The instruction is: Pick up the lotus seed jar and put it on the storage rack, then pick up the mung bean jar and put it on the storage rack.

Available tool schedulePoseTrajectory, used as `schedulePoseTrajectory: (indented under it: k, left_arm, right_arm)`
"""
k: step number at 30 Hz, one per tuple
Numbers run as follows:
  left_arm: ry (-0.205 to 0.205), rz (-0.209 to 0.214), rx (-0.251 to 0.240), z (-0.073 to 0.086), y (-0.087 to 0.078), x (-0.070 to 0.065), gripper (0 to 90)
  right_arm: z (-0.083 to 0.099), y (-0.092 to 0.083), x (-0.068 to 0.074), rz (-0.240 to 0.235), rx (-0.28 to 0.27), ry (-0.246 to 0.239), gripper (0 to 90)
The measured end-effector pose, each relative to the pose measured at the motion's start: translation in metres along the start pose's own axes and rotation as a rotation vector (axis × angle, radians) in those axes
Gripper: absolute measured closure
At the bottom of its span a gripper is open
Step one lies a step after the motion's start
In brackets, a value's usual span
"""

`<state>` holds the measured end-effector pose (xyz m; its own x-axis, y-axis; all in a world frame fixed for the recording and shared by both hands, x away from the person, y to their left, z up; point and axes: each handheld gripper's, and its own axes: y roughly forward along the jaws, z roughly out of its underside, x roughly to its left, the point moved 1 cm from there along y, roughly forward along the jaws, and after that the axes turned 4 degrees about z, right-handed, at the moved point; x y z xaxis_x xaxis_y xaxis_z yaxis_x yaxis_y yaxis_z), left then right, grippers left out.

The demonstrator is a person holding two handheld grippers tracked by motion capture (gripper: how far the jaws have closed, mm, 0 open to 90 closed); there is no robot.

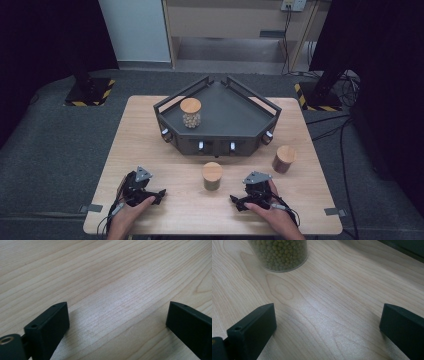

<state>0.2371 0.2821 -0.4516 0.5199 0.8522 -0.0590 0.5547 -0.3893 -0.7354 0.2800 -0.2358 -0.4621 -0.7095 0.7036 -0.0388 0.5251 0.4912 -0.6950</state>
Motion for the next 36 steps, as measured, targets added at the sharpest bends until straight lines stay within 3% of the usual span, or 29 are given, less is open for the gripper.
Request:
schedulePoseTrajectory:
  k: [7, 36]
  left_arm:
    - [0.005, -0.003, -0.045, 0.011, 0.002, 0.002, 0.0]
    - [0.002, -0.007, -0.044, 0.011, 0.002, 0.001, 0.0]
  right_arm:
    - [0.0, 0.0, 0.0, 0.0, 0.0, 0.0, 1.1]
    - [-0.003, -0.006, 0.0, -0.005, 0.001, 0.013, 3.1]
